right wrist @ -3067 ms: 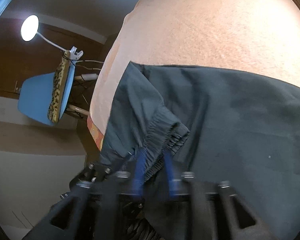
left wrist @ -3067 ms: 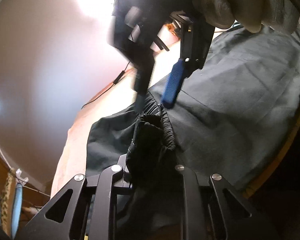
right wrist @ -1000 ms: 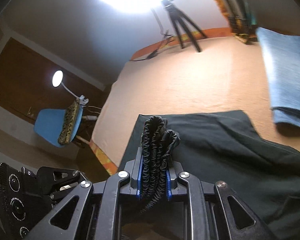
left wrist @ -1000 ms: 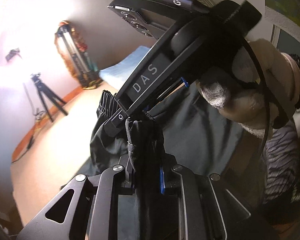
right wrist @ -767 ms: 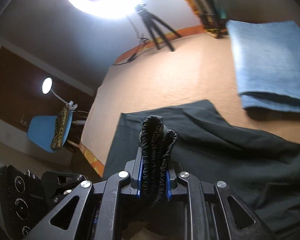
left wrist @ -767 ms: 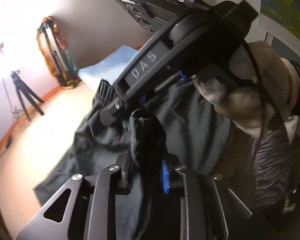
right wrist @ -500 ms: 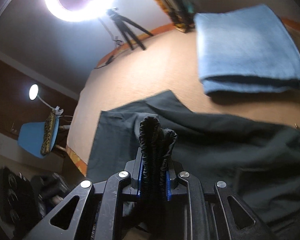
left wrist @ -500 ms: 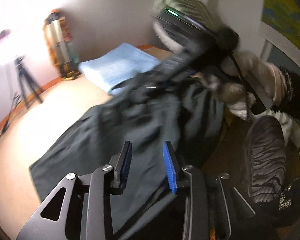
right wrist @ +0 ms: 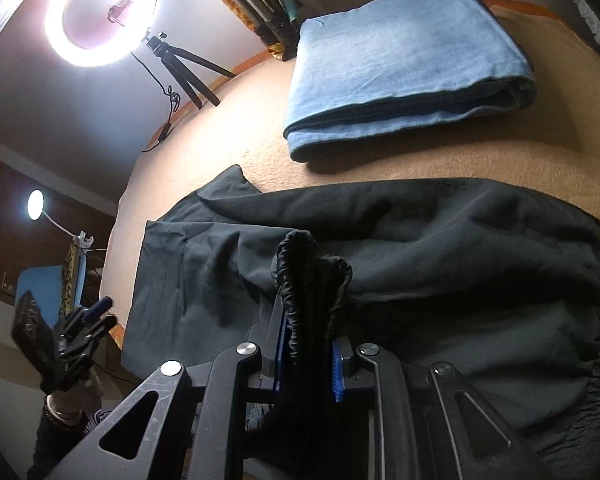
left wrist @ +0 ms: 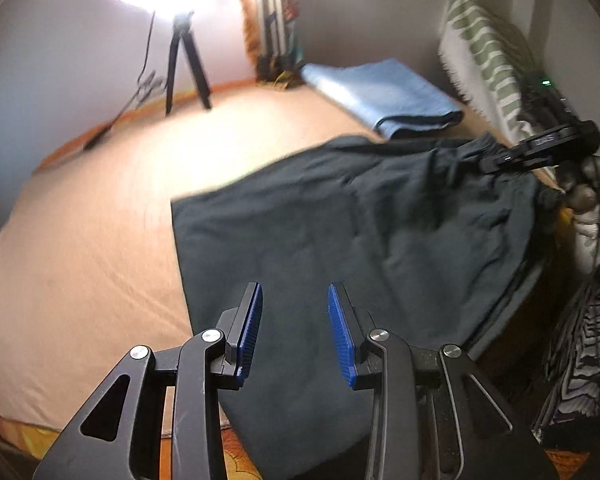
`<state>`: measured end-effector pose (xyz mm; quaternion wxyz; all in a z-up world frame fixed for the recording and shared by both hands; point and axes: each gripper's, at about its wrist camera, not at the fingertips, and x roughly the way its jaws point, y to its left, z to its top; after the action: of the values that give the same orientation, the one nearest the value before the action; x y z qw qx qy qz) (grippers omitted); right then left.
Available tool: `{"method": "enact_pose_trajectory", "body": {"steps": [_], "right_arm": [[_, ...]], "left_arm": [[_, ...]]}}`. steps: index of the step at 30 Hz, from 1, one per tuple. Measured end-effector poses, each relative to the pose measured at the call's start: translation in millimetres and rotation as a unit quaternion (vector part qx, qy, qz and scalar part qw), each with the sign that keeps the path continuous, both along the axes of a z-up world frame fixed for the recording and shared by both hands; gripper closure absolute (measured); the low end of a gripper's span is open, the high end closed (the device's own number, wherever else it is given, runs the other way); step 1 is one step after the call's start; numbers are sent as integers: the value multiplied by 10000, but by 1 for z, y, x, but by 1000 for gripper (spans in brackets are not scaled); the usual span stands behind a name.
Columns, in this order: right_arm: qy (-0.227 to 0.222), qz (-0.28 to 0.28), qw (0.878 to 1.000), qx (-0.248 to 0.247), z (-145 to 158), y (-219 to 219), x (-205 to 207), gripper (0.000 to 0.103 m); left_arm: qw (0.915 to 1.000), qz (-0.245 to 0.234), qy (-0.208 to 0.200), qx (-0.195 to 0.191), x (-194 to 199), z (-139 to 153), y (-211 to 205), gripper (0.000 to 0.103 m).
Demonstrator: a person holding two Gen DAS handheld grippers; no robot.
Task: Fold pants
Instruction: 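Lower the waistband onto the trousers with the right tool, left tool withdrawn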
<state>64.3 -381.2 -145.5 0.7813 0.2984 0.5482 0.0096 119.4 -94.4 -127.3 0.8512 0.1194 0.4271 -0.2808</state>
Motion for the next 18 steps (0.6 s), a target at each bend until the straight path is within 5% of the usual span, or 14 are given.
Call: {"method": "enact_pose_trajectory", "body": {"steps": [4, 18], "right_arm": [[37, -21, 9999, -159, -4, 3, -4, 82], [-82, -156, 9959, -893, 30, -35, -40, 86]], "left_arm": [[9998, 71, 176, -29, 5, -20, 3, 71], [9997, 121, -95, -191, 8, 2, 11, 71]]}}
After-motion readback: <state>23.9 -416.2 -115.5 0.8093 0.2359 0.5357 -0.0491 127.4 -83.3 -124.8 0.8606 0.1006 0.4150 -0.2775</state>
